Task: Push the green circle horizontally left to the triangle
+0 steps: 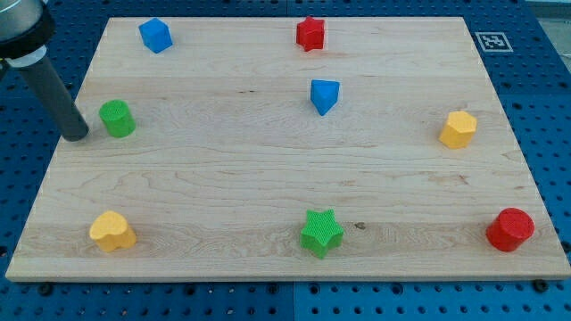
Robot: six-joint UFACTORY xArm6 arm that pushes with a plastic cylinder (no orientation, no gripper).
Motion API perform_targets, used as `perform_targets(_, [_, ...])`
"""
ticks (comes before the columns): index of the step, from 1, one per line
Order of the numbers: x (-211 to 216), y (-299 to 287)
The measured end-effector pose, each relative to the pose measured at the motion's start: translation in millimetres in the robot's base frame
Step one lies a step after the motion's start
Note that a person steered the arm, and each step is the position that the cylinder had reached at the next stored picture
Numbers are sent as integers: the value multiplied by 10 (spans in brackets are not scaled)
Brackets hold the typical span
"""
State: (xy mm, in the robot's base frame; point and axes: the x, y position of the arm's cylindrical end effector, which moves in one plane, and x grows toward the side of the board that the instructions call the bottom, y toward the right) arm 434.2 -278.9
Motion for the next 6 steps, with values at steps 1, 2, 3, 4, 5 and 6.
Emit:
perform_targets(1, [-3, 295])
perform_targets(2, [-3, 706])
perform_targets(3, [-3, 947])
perform_targets(4, [-104, 842])
perform_targets(5, [-229, 774])
perform_targets(6, [-230, 873])
